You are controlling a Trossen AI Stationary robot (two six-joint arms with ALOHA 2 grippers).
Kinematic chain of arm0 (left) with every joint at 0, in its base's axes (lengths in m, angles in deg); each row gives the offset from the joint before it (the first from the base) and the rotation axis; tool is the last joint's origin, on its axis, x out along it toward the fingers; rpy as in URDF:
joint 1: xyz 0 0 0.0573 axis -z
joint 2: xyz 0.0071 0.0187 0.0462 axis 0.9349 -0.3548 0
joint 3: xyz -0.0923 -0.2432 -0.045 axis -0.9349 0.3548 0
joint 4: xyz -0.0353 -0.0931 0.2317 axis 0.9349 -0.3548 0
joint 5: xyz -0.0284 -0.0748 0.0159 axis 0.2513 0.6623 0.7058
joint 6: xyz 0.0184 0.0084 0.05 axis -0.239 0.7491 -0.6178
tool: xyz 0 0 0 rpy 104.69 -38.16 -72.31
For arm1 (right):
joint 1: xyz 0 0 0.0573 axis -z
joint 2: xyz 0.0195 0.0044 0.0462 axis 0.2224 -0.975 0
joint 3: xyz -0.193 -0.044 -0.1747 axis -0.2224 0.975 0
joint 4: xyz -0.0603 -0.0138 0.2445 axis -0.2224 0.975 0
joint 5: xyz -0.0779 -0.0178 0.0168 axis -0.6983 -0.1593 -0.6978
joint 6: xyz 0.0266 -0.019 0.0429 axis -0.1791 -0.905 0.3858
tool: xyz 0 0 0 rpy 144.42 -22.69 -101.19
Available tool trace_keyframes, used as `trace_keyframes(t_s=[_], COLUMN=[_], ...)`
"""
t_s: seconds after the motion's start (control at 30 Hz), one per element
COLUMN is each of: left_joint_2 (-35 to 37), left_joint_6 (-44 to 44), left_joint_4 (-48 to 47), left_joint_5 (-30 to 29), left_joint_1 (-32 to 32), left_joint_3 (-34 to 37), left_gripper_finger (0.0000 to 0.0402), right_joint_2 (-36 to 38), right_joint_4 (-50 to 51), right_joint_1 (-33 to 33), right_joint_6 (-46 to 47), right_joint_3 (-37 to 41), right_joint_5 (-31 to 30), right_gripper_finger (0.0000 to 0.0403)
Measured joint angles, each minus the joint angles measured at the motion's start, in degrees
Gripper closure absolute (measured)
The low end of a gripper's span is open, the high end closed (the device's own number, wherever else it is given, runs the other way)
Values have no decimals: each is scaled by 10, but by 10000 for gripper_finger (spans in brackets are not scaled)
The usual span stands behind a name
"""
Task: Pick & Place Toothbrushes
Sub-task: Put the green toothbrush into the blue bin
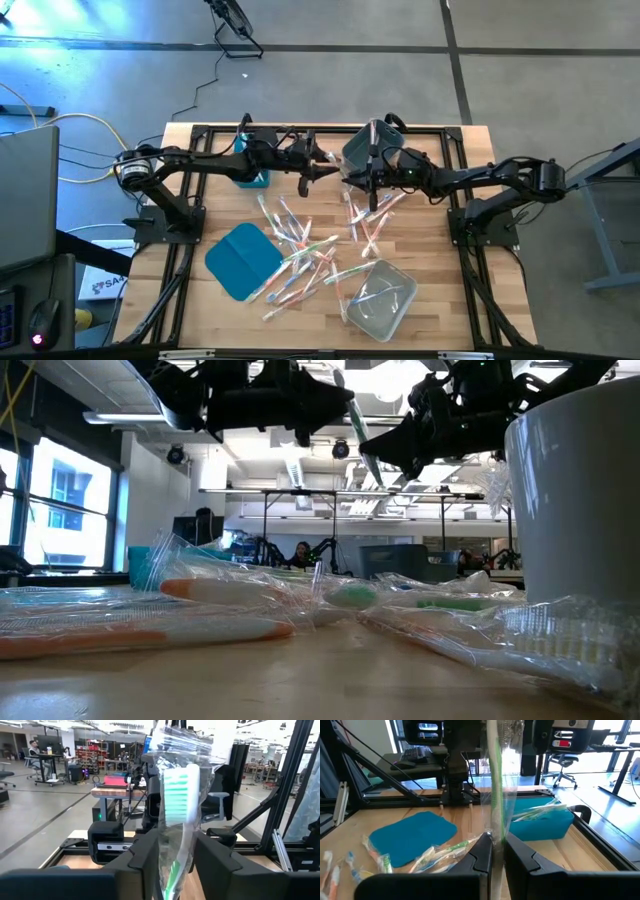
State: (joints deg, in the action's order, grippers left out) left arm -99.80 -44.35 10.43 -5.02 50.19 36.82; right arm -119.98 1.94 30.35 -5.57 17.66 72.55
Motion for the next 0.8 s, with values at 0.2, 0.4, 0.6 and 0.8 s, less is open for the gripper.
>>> trace_keyframes(t_s=[0.2,0.4,0.6,0.8], left_joint_2=[0,0,0,0], left_joint_6=[2,2,2,2], left_joint_4=[0,-1,-3,-10], left_joint_5=[0,0,2,2], left_joint_1=[0,0,0,0], left_joint_3=[0,0,0,0], left_gripper_finger=[326,353,385,389], right_joint_2=[0,0,0,0], right_joint_4=[0,1,2,10], right_joint_1=[0,0,0,0], right_joint_6=[0,0,-10,-14], right_joint_3=[0,0,0,0], right_joint_5=[-2,-2,-2,-2], right_gripper_finger=[382,382,382,382])
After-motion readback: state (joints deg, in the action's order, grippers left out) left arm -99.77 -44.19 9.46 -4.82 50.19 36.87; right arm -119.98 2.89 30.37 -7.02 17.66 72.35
